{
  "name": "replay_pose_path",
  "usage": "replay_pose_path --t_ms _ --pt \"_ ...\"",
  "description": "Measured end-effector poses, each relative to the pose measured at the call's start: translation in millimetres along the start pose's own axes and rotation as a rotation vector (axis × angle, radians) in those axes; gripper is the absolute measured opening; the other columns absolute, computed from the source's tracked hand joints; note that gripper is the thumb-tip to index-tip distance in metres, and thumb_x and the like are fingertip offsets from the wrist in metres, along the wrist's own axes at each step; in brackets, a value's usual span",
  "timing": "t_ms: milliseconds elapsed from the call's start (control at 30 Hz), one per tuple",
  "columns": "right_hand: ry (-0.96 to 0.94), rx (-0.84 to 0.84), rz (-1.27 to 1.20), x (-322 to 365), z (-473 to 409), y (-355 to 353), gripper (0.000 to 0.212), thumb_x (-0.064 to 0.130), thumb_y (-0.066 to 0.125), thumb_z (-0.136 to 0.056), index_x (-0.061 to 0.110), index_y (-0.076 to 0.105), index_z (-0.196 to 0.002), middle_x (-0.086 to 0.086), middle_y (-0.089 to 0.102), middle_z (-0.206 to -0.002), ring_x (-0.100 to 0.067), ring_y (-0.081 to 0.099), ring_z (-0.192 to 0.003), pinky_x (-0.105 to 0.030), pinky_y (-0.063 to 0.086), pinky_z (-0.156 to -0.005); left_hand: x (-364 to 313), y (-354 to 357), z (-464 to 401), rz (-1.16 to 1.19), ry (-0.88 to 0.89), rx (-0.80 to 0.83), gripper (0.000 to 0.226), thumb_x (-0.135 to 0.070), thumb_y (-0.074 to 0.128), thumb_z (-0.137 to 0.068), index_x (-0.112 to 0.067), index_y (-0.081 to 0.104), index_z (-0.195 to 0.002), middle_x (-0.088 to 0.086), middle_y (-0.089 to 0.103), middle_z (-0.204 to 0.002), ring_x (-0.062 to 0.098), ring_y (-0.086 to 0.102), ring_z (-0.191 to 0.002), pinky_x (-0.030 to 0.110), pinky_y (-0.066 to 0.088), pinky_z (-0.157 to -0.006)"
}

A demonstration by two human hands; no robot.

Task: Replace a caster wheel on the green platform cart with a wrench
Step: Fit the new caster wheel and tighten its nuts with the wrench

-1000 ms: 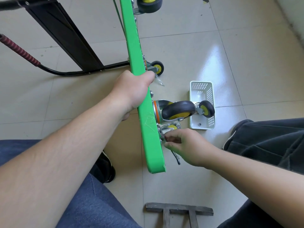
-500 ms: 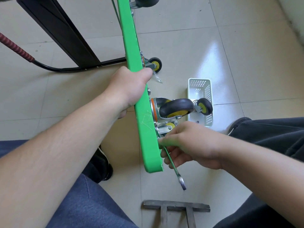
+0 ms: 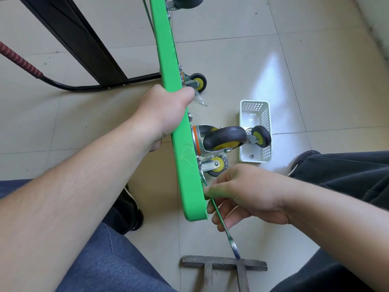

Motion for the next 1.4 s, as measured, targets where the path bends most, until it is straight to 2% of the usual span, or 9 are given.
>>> replay_pose_path --t_ms 100,267,433,633,767,933,1167,1267,1400 --pt "-0.013 -0.053 0.097 -7 -2 -2 0.024 0.016 0.062 -0.102 -0.006 0.066 -0.097 -0.016 0.069 -0.082 -0.025 0.069 -0.065 -0.034 0.060 -0.058 0 0 -1 -0.012 -0.011 -0.001 0.043 -0.044 0.056 -0.072 -0.013 0.071 -0.098 -0.010 0.061 -0.058 0.020 0.059 -0.059 0.034 0.044 -0.068" --pt "-0.076 -0.182 0.263 -16 -10 -10 0.016 0.019 0.063 -0.100 0.004 0.067 -0.095 -0.017 0.076 -0.093 -0.026 0.072 -0.072 -0.039 0.065 -0.066 0 -1 0 -0.017 -0.004 -0.003 0.014 -0.036 0.058 -0.088 -0.022 0.058 -0.083 -0.014 0.045 -0.040 0.011 0.043 -0.042 0.028 0.033 -0.061" --pt "-0.151 -0.274 0.434 -29 -26 -15 0.007 0.026 0.068 -0.096 0.019 0.069 -0.096 -0.007 0.078 -0.090 -0.035 0.073 -0.090 -0.054 0.062 -0.081 -2 -1 1 0.007 0.007 -0.024 0.018 -0.027 0.057 -0.094 -0.022 0.050 -0.078 -0.015 0.038 -0.037 0.006 0.038 -0.031 0.025 0.031 -0.054" --pt "-0.237 -0.305 0.506 -34 -43 -16 0.009 0.027 0.067 -0.098 0.022 0.067 -0.105 0.008 0.075 -0.095 -0.002 0.061 -0.069 -0.025 0.052 -0.074 -1 -1 1 0.006 -0.003 -0.024 0.016 -0.032 0.058 -0.091 -0.024 0.052 -0.079 -0.015 0.039 -0.039 0.010 0.038 -0.039 0.026 0.029 -0.056" --pt "-0.276 -0.326 0.526 -35 -50 -15 0.014 0.031 0.066 -0.099 0.022 0.067 -0.110 0.006 0.076 -0.100 -0.016 0.065 -0.086 -0.027 0.052 -0.077 1 -1 -1 0.020 -0.002 -0.029 0.014 -0.036 0.061 -0.086 -0.023 0.055 -0.083 -0.012 0.040 -0.051 0.014 0.038 -0.047 0.026 0.031 -0.057" --pt "-0.348 -0.315 0.567 -32 -62 -18 0.006 0.032 0.065 -0.099 0.030 0.060 -0.096 0.015 0.070 -0.091 -0.028 0.070 -0.079 -0.033 0.056 -0.074 2 -1 -2 0.011 0.003 -0.024 0.017 -0.039 0.059 -0.077 -0.024 0.053 -0.083 -0.014 0.037 -0.047 0.019 0.036 -0.053 0.033 0.030 -0.065" --pt "-0.439 -0.382 0.696 -35 -68 -20 0.027 0.026 0.064 -0.100 0.038 0.050 -0.081 0.020 0.052 -0.064 0.002 0.051 -0.060 -0.021 0.037 -0.059 2 -2 -3 0.005 0.003 -0.028 0.018 -0.037 0.061 -0.084 -0.024 0.050 -0.077 -0.015 0.035 -0.042 0.016 0.033 -0.048 0.028 0.028 -0.058" --pt "-0.481 -0.428 0.745 -31 -67 -21 0.004 0.025 0.063 -0.100 0.026 0.064 -0.096 0.015 0.056 -0.077 -0.009 0.049 -0.070 -0.026 0.032 -0.064 2 0 -4 0.012 0.015 -0.022 0.014 -0.033 0.060 -0.087 -0.023 0.053 -0.079 -0.015 0.038 -0.041 0.011 0.036 -0.039 0.028 0.032 -0.060" --pt "-0.550 -0.477 0.795 -27 -68 -21 0.012 0.023 0.062 -0.101 0.018 0.069 -0.109 0.013 0.056 -0.087 -0.015 0.047 -0.080 -0.026 0.030 -0.063 3 -1 -4 0.027 0.024 -0.023 0.016 -0.036 0.059 -0.076 -0.023 0.052 -0.081 -0.012 0.038 -0.051 0.017 0.036 -0.050 0.033 0.033 -0.066"
Point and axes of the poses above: each hand's wrist, its own z-axis away from the middle knuckle, its own y-axis out of the palm, x = y × z, the point moved 1 cm from there along -z, towards the middle knuckle
